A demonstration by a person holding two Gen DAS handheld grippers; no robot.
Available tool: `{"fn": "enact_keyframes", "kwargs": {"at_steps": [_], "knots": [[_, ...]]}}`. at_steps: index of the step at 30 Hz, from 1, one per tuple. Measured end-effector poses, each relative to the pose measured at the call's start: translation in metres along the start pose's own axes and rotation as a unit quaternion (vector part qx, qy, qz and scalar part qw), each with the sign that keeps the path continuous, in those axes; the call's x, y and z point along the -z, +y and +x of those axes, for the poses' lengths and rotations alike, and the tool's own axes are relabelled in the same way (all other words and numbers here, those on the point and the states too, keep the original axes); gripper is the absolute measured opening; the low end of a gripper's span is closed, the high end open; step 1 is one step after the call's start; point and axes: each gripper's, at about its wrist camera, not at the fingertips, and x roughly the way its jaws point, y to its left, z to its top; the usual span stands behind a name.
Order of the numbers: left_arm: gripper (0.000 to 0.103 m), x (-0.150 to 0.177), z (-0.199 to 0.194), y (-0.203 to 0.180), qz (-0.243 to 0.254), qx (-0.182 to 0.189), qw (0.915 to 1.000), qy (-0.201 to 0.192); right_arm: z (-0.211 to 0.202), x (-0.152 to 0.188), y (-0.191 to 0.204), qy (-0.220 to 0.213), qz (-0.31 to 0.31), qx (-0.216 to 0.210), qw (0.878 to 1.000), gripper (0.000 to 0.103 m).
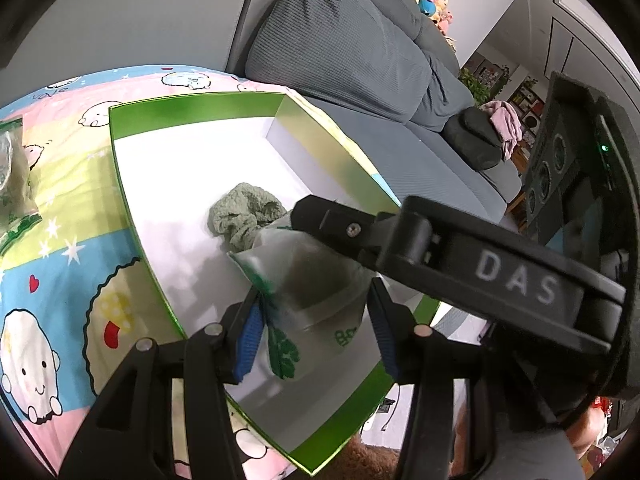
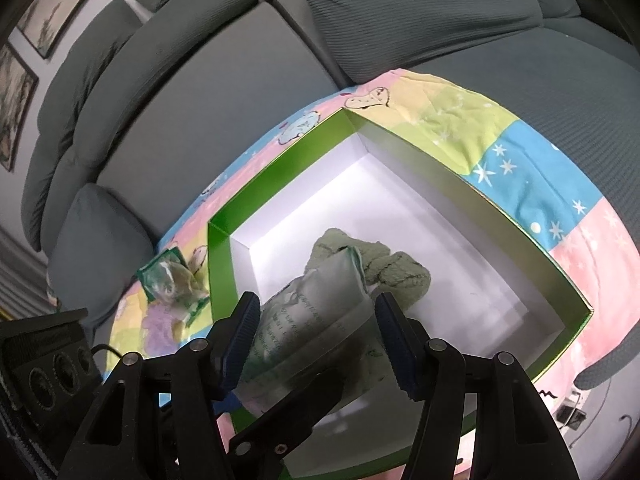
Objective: Organize objects
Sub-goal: 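Open the right gripper to drop the bag into the box, then move the right gripper back toward the remaining plastic bag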
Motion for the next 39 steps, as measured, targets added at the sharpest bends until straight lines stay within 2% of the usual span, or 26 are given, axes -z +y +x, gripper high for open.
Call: {"fn": "enact_keyframes", "kwargs": {"at_steps": [1, 3, 6, 10, 14, 16, 21, 23, 26, 30, 33, 36, 39], "knots": [[0.052, 0.000, -0.001, 0.001, 0.000, 0.000, 1.0000, -0.002, 0.000, 0.000, 0.000, -0.002, 0.001, 0.008, 1.000, 0.062], [0.061, 0.000, -0.007, 0.002, 0.000, 0.000, 1.0000, -0.008, -0.001, -0.001, -0.002, -0.005, 0.008, 0.017, 1.000, 0.062], [0.066, 0.000, -0.021, 0.007, -0.005, 0.000, 0.9998, -0.021, -0.003, -0.002, -0.003, -0.007, 0.014, 0.004, 1.000, 0.062], [0.074, -0.001, -0.042, 0.017, -0.013, -0.005, 0.9991, -0.040, -0.009, -0.002, 0.004, -0.027, 0.006, 0.007, 1.000, 0.070], [0.086, 0.001, -0.072, 0.034, -0.017, -0.027, 0.9977, -0.060, -0.013, -0.001, 0.020, -0.041, -0.013, -0.007, 0.999, 0.071], [0.088, 0.002, -0.093, 0.047, -0.022, -0.046, 0.9956, -0.079, -0.016, 0.001, 0.032, -0.050, -0.029, -0.009, 0.998, 0.072], [0.099, 0.007, -0.141, 0.089, -0.068, -0.110, 0.9829, -0.131, -0.021, 0.009, 0.065, -0.073, -0.071, -0.031, 0.994, 0.080], [0.099, 0.009, -0.156, 0.110, -0.087, -0.137, 0.9765, -0.142, -0.021, 0.012, 0.080, -0.079, -0.087, -0.044, 0.992, 0.085], [0.099, 0.013, -0.173, 0.137, -0.096, -0.182, 0.9683, -0.141, -0.019, 0.021, 0.106, -0.078, -0.116, -0.068, 0.988, 0.088], [0.100, 0.019, -0.184, 0.170, -0.097, -0.247, 0.9549, -0.134, -0.008, 0.035, 0.139, -0.056, -0.144, -0.125, 0.980, 0.089], [0.100, 0.024, -0.184, 0.201, -0.096, -0.293, 0.9451, -0.108, 0.006, 0.046, 0.162, -0.054, -0.167, -0.122, 0.977, 0.090], [0.100, 0.028, -0.179, 0.224, -0.098, -0.308, 0.9411, -0.101, 0.028, 0.057, 0.179, -0.043, -0.182, -0.120, 0.975, 0.090], [0.100, 0.039, -0.175, 0.244, -0.108, -0.304, 0.9412, -0.101, 0.058, 0.066, 0.192, 0.001, -0.183, -0.116, 0.976, 0.090]]}}
